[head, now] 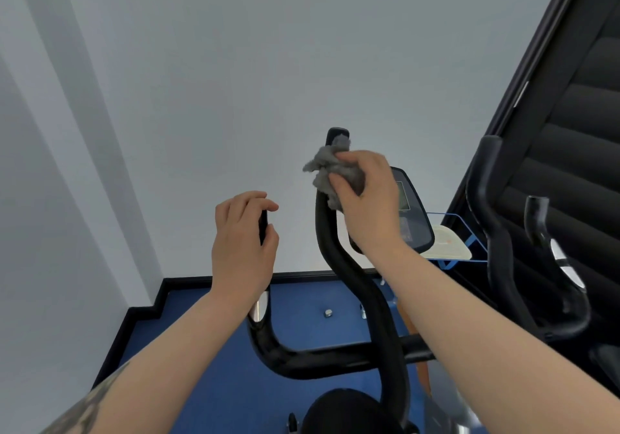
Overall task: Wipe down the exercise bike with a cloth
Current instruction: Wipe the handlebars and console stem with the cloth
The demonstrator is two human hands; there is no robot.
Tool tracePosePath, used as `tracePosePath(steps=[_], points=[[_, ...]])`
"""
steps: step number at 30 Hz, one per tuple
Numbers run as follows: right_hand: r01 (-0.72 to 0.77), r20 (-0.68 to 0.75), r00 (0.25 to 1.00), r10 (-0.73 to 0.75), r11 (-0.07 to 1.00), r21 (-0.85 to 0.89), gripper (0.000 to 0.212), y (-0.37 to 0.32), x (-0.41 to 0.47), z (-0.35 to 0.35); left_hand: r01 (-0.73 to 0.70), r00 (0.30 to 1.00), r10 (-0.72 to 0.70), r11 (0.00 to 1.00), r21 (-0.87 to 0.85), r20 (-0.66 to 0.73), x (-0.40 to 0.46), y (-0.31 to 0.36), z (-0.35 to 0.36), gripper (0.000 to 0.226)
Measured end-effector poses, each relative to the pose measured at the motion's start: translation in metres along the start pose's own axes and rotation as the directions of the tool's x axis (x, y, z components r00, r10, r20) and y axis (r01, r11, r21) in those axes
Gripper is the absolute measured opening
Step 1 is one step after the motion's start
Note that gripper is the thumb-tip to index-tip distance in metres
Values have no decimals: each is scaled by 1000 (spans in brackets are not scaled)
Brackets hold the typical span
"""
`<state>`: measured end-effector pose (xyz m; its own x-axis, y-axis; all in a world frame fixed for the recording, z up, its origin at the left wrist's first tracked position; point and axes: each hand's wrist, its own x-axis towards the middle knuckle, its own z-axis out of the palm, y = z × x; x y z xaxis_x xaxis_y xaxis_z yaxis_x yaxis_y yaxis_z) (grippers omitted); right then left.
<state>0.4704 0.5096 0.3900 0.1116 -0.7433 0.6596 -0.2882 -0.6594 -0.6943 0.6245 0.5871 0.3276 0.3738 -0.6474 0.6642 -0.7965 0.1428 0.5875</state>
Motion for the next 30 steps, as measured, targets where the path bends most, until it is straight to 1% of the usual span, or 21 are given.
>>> tracePosePath(steps=[3, 5, 7, 9, 10, 11, 12, 14, 15, 16, 18, 19, 20, 22, 24, 26, 28, 30], points=[[7, 91, 996, 11, 980, -201, 25, 4, -29, 8, -10, 1000, 10, 1000, 9, -1, 0, 0, 0, 35], [-5, 136, 990, 43, 963, -269, 27, 7, -38, 2, -4, 1000, 4, 1000, 15, -1, -1, 0, 0, 35], [-24, 123, 991, 57, 966, -258, 25, 4, -23, -5, -5, 1000, 5, 1000, 12, -2, -1, 0, 0, 34], [-23, 104, 994, 44, 980, -200, 24, -5, -8, -6, -15, 1000, 15, 1000, 11, 1, 0, 0, 0, 33], [-8, 130, 991, 33, 982, -191, 24, -9, -8, -4, -19, 1000, 19, 1000, 9, 2, 0, 0, 0, 33], [22, 174, 985, 17, 974, -223, 24, -11, -13, -1, -22, 1000, 22, 1000, 7, 2, 0, 0, 0, 33], [72, 215, 977, -5, 949, -307, 24, -12, -24, 2, -22, 1000, 22, 1000, 8, 2, 0, 0, 0, 33], [173, 270, 962, -44, 862, -477, 24, -12, -44, 3, -19, 1000, 19, 1000, 14, 0, 0, 0, -1, 32], [192, 293, 955, -40, 838, -511, 24, -13, -47, 0, -20, 1000, 20, 1000, 15, 0, 0, 0, -1, 32], [178, 309, 951, -14, 841, -510, 23, -14, -42, -3, -23, 1000, 23, 1000, 13, 0, 0, 0, 0, 32], [72, 304, 950, 72, 897, -436, 20, -19, -23, -8, -24, 1000, 24, 1000, 5, 3, 0, 1, -1, 33], [28, 285, 954, 93, 920, -392, 19, -21, -13, -8, -25, 1000, 25, 1000, 2, 2, 0, 1, -1, 33], [19, 271, 959, 86, 931, -365, 18, -22, -8, -7, -28, 1000, 28, 1000, 1, 1, 0, 1, -1, 33], [51, 276, 959, 65, 918, -394, 22, -23, -18, 0, -30, 1000, 30, 1000, 4, 2, 0, 0, -1, 32], [119, 273, 962, 20, 868, -483, 24, -19, -43, 3, -28, 1000, 28, 1000, 9, 4, 0, -1, -1, 32], [126, 284, 958, 25, 857, -499, 26, -14, -54, -5, -22, 1000, 22, 1000, 8, 1, 0, -2, -1, 33], [21, 290, 950, 117, 901, -433, 24, -11, -38, -15, -23, 1000, 23, 1000, 3, -3, -1, -2, 0, 33], [-96, 244, 954, 176, 947, -308, 25, -11, -18, -19, -29, 1000, 29, 1000, -2, -8, -1, -2, 0, 33]])
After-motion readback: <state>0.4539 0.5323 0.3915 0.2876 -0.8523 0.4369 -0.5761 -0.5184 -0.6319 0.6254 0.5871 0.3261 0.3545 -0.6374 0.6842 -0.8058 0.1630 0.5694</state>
